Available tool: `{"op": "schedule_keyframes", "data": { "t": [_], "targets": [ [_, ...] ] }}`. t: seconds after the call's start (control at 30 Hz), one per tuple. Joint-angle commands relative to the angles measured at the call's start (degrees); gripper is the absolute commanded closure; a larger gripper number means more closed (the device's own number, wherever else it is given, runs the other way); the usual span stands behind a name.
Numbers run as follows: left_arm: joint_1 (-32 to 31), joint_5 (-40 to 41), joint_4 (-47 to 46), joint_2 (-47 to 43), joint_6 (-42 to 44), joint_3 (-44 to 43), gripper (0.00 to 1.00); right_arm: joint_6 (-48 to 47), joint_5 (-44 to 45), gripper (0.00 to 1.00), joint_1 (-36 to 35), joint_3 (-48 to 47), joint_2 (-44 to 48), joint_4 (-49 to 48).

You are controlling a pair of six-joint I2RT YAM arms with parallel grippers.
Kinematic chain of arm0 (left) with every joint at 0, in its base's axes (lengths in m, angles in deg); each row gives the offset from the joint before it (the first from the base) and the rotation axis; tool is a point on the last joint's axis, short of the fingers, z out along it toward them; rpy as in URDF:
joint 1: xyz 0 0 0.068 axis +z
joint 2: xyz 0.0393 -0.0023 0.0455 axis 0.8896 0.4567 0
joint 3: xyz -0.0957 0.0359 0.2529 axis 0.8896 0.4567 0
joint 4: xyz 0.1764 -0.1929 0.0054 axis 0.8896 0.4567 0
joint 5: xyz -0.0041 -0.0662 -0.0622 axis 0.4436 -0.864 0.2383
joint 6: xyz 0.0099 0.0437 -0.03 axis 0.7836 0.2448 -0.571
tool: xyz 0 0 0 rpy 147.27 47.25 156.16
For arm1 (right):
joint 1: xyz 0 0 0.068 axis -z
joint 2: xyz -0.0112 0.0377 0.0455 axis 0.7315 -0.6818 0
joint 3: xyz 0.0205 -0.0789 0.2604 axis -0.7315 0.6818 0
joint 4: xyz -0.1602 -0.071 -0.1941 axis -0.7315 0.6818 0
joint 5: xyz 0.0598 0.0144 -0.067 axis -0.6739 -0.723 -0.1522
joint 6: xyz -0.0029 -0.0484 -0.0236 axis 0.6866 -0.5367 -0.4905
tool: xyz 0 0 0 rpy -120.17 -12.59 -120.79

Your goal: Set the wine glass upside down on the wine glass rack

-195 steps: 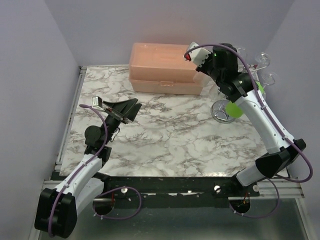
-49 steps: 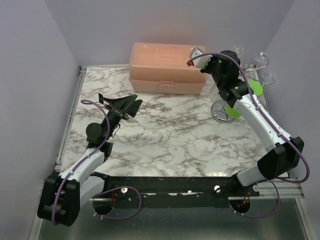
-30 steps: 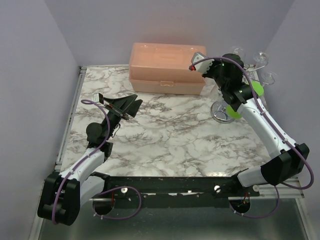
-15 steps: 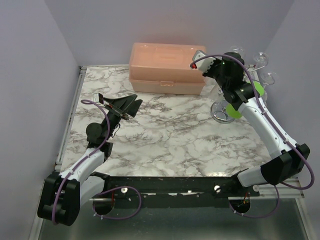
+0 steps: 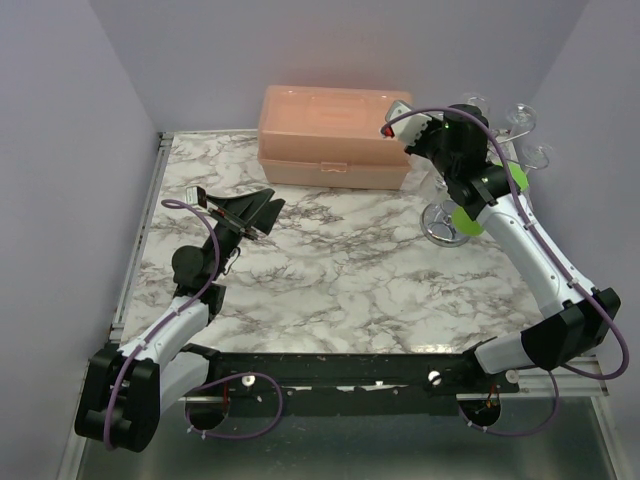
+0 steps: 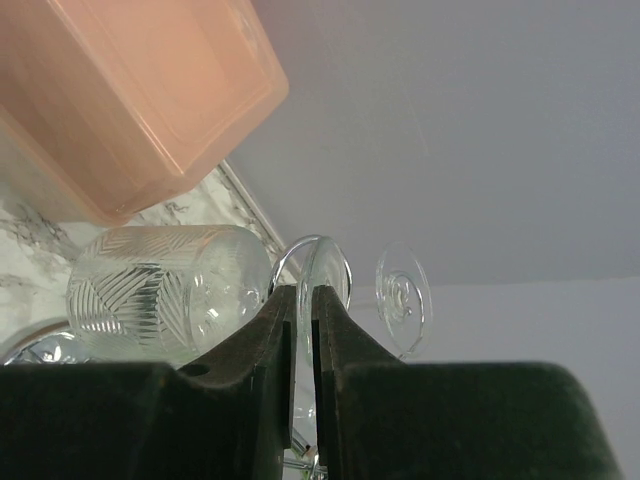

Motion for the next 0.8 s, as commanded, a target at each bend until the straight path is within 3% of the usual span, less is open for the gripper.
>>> {"op": "schedule_keyframes", "data": {
  "t": [0.0, 0.5, 0.77],
  "targets": [
    [0.3, -0.6, -2.0, -0.4, 0.0, 0.4, 0.19, 1.1, -2.2, 0.82, -0.4, -3.0, 0.9, -0.7],
    [0.3, -0.5, -2.4, -0.1, -0.2, 0.1, 0.19, 3.0, -4.0, 0.71, -0.4, -4.2, 1.6, 2.4],
    [0.3, -0.5, -2.2, -0.2, 0.0, -0.1, 0.19, 5.9, -6.2, 0.71, -0.5, -5.8, 2.4, 4.9]
  ]
}}
